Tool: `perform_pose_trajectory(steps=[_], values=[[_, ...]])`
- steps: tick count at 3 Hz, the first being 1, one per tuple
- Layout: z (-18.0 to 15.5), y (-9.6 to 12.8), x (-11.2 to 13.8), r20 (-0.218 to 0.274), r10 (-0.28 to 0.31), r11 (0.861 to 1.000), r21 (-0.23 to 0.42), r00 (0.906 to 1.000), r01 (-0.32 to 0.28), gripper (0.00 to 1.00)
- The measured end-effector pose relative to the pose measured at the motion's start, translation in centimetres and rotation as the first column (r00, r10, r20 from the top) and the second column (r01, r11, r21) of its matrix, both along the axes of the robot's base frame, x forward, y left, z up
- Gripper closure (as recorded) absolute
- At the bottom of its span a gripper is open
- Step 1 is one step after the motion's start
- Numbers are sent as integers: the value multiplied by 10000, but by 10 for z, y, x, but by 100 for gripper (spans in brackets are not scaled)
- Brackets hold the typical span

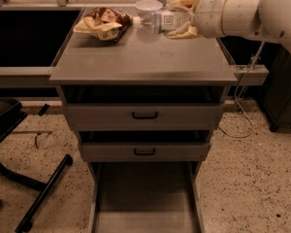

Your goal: Pick blue plastic bottle from bottom drawer and place on counter

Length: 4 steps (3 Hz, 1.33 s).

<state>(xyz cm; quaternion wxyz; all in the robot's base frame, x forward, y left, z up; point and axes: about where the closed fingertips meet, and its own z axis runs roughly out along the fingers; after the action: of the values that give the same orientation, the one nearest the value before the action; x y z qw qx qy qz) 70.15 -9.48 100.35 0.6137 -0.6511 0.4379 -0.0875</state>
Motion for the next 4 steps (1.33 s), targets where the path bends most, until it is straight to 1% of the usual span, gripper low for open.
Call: perform_pose_trajectory(steps=[1, 2, 3, 4], values=[[-6, 9, 32, -34, 87, 9999, -147, 10000, -87, 100], [-25, 28, 47, -378, 525, 9975, -461, 9979, -542, 100], [-47, 49, 50, -1213, 1045, 9895, -869, 9871, -1155, 100], [-72, 60, 45, -2109, 1506, 9788, -1054, 9658, -1757, 100]])
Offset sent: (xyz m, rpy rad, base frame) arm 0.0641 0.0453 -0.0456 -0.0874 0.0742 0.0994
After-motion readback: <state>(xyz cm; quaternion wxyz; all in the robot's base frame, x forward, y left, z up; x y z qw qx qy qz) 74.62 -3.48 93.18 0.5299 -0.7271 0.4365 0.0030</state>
